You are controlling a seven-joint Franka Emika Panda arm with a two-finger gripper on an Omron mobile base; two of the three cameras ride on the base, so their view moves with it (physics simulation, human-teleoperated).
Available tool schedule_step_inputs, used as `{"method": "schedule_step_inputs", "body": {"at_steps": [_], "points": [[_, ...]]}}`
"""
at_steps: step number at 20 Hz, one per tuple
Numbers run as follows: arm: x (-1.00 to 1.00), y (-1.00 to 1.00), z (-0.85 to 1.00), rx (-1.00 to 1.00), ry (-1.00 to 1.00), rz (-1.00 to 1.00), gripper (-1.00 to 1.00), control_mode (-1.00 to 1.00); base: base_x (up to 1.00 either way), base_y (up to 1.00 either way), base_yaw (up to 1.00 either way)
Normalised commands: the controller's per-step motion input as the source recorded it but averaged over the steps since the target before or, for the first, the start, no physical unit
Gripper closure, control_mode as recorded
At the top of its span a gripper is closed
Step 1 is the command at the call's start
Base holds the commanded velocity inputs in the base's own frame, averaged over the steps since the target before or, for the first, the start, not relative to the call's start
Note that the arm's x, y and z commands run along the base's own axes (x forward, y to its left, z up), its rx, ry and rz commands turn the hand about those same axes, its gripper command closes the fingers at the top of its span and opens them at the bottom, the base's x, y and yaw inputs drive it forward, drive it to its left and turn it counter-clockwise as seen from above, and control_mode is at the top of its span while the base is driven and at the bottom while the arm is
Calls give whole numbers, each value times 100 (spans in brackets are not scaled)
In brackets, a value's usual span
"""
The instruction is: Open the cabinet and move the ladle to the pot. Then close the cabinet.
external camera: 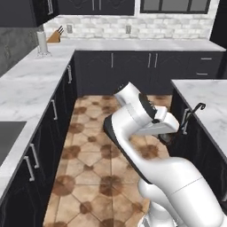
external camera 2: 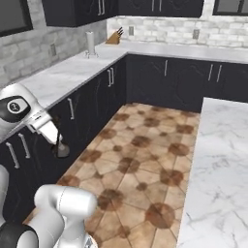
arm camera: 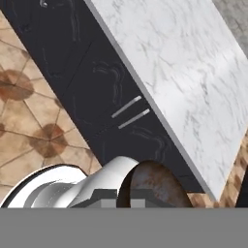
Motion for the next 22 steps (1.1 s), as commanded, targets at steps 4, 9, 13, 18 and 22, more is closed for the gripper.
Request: {"method": "schedule_step_inputs", "body": {"at_steps": [4, 9, 13, 18, 22], "points": [[0, 0, 0, 0, 0, 0, 100, 100, 64, 11, -22], [0, 0, 0, 0, 0, 0, 100, 100, 69, 17, -21], [0, 0, 0, 0, 0, 0, 100, 100, 66, 20, -20], [0, 0, 0, 0, 0, 0, 100, 100, 63, 28, -21], [0, 0, 0, 0, 0, 0, 100, 100, 71, 35, -22]]}}
